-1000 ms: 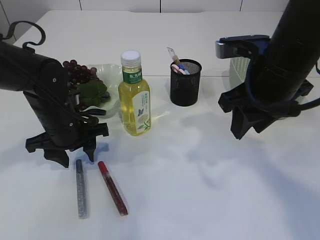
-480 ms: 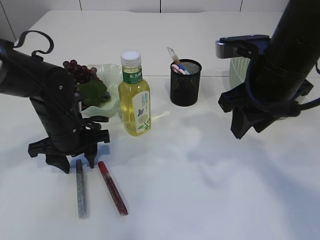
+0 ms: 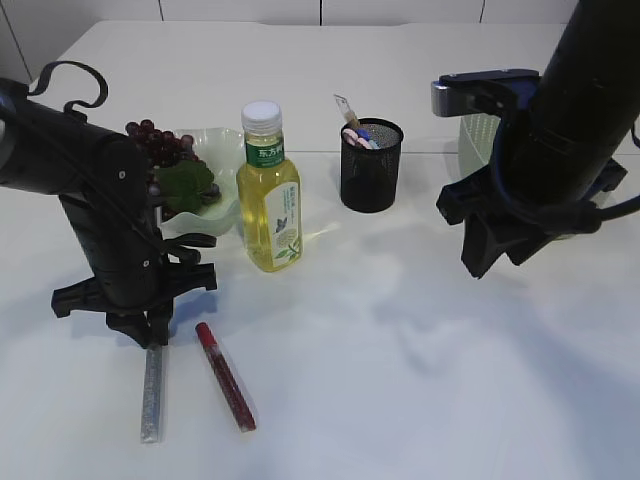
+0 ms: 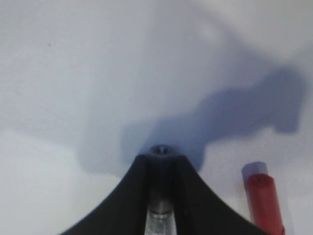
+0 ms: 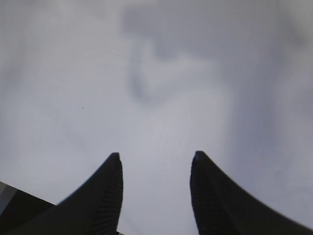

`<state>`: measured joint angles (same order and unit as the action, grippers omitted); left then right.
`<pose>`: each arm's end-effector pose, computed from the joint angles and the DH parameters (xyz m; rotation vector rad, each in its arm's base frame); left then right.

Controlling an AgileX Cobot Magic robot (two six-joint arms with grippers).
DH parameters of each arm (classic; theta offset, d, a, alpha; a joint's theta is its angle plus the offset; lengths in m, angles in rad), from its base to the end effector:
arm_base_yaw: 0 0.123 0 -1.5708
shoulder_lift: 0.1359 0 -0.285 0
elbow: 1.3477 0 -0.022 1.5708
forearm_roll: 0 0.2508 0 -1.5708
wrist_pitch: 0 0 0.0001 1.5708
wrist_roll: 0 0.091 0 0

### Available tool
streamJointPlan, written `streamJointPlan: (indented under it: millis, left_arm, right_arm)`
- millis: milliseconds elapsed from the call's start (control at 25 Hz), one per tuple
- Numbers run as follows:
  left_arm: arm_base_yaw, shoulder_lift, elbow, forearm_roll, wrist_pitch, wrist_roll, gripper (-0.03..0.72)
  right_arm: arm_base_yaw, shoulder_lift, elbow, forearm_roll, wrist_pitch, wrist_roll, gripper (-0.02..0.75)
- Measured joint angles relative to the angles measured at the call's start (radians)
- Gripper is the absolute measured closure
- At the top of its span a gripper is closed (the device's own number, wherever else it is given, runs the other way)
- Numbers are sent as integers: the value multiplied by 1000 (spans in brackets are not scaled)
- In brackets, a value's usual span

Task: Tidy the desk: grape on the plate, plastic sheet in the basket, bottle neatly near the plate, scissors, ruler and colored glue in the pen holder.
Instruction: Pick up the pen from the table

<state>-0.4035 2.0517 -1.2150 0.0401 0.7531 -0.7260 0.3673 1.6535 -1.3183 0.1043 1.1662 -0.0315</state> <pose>0.3409 -0.1428 0.1100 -0.4498 3.0356 -0.0192 0.2998 0.1247 0.2715 -0.5445 2.9483 0.1859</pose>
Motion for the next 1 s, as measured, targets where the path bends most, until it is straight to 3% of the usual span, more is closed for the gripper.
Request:
streamJointPlan:
  millis: [520,1000]
  left_arm:
    - [0,-11,0,53,25,0,615]
    - [0,-269,0,101,-9,59,615]
  right_arm:
    - [0,0,0,0,-8,0,370]
    - [0,0,1,-9,-33,-12,370]
